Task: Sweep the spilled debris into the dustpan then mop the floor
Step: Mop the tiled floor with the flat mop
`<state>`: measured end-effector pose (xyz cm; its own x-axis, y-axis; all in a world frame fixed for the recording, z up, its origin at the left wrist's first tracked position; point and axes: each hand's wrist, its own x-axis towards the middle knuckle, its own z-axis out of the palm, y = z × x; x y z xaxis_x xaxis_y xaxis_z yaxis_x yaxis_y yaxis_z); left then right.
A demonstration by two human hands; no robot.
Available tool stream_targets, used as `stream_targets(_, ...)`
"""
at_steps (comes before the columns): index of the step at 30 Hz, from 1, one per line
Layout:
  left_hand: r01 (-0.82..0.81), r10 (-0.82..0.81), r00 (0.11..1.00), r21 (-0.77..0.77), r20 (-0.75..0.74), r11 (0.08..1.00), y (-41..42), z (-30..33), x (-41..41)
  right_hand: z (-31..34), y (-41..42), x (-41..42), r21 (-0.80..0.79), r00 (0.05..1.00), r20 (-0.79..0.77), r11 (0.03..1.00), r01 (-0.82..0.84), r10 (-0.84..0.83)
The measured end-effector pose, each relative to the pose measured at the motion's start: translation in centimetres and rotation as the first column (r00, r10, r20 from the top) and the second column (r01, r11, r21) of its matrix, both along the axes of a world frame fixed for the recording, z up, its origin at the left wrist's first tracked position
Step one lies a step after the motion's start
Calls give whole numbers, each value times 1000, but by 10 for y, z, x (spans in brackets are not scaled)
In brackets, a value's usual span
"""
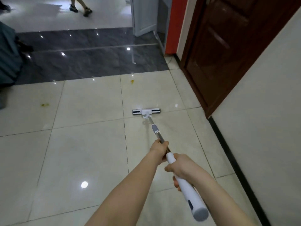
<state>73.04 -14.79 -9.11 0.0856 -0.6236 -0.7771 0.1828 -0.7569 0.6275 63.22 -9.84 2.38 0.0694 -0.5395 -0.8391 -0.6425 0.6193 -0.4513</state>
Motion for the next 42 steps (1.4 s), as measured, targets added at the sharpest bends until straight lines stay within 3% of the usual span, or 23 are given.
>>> stream_targets(3,16,-15,996,10,-83,1000,-63,14,23,0,-75,17,-5,1000,2,1000,-24,24)
stream_targets(8,19,-21,997,-19,-80,1000,-180,30,56,-1,-212,44,-35,994,-50,994,-100,99)
stream_targets(20,-81,86,989,-45,122,996,-437,24,108,-19,-472,105,-152,951,-31,939,-308,307)
stream_targets(25,-120,124,987,-45,105,992,-527,3,155,-35,-561,157,-203,889,-120,866,-458,442)
stream_targets(37,-190,199,971,-80,130,979,-769,-52,342,-75,-791,341,-151,947,-61,934,-322,317)
stream_targets(42,-48,55,996,-90,69,995,-804,-68,381,-97,-823,375,-126,947,-53,939,-320,315)
